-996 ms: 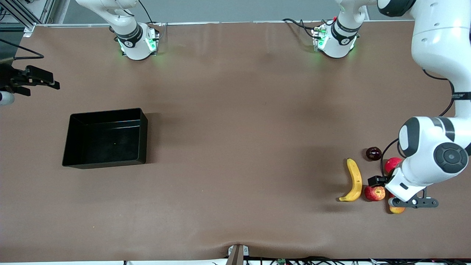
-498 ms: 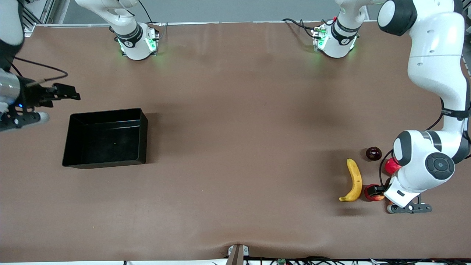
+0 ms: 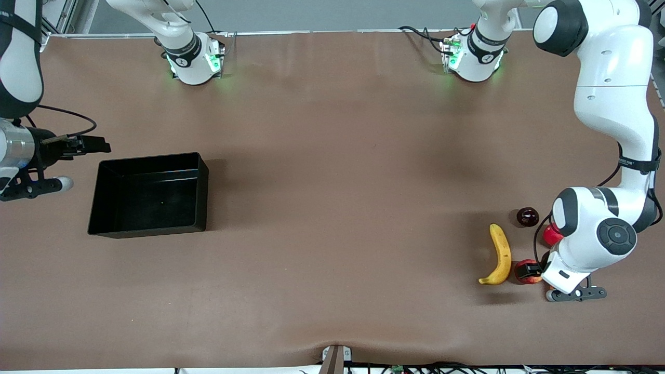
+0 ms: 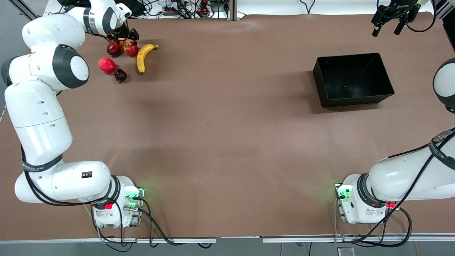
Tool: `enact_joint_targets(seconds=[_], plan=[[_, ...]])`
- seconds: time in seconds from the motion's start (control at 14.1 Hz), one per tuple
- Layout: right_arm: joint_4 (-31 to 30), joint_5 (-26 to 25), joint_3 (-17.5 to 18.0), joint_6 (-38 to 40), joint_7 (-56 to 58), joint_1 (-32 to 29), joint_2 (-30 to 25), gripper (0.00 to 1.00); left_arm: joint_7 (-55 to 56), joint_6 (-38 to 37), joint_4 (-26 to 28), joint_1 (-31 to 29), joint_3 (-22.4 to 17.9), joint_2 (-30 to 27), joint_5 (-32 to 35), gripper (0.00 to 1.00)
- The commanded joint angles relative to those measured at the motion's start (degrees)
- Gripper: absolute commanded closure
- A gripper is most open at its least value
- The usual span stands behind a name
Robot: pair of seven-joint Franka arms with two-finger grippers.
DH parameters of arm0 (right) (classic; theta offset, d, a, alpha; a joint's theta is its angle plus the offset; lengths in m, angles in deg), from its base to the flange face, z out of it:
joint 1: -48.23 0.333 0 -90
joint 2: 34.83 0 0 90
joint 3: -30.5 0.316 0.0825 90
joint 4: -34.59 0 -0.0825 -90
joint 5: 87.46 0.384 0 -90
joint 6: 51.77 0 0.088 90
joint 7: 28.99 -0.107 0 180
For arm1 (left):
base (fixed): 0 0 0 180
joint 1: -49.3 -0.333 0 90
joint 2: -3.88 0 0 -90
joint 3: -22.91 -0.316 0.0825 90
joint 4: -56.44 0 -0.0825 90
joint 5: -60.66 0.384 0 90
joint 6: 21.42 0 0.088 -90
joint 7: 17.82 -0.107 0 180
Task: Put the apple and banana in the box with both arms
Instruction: 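Lift the apple with the left gripper while the right gripper reaches the tray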
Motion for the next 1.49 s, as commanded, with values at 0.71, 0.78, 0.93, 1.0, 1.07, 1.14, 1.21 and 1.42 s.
enact_joint_targets(seconds=[0.71,0.78,0.93,1.0,1.07,1.14,1.21,1.42], plan=[[-15.5,-5.3,0.4,-22.0,-0.5,-8.5,1.3,0.0,0.4,-3.1,-0.6,0.5,0.9,-3.3,-1.7,1.0],[-15.7,-5.9,0.4,-23.9,-0.3,-10.1,2.5,0.0,0.5,-4.4,-0.6,0.4,1.3,-4.7,-1.7,1.0],[-18.8,-6.0,0.4,-29.7,0.1,-11.2,3.7,0.0,0.6,-6.3,-0.7,0.3,2.1,-7.6,-1.7,1.0],[-20.7,-6.1,0.4,-32.7,0.2,-11.3,3.7,0.0,0.6,-7.0,-0.6,0.5,2.2,-8.7,-1.7,1.0],[-21.8,-6.1,0.4,-34.9,0.2,-11.7,3.8,0.0,0.6,-7.8,-0.6,0.5,2.2,-9.5,-1.6,1.0],[-22.5,-6.1,0.4,-37.0,0.4,-12.1,4.7,0.0,0.6,-8.6,-0.6,0.6,2.3,-10.1,-1.6,1.0],[-22.8,-6.1,0.4,-39.1,1.0,-12.8,5.9,0.0,0.7,-9.5,-0.6,0.9,2.9,-10.8,-1.7,1.0],[-22.8,-5.9,0.5,-41.6,3.1,-14.5,8.3,0.0,3.4,-12.4,-0.6,1.4,4.1,-12.4,-1.7,1.0]])
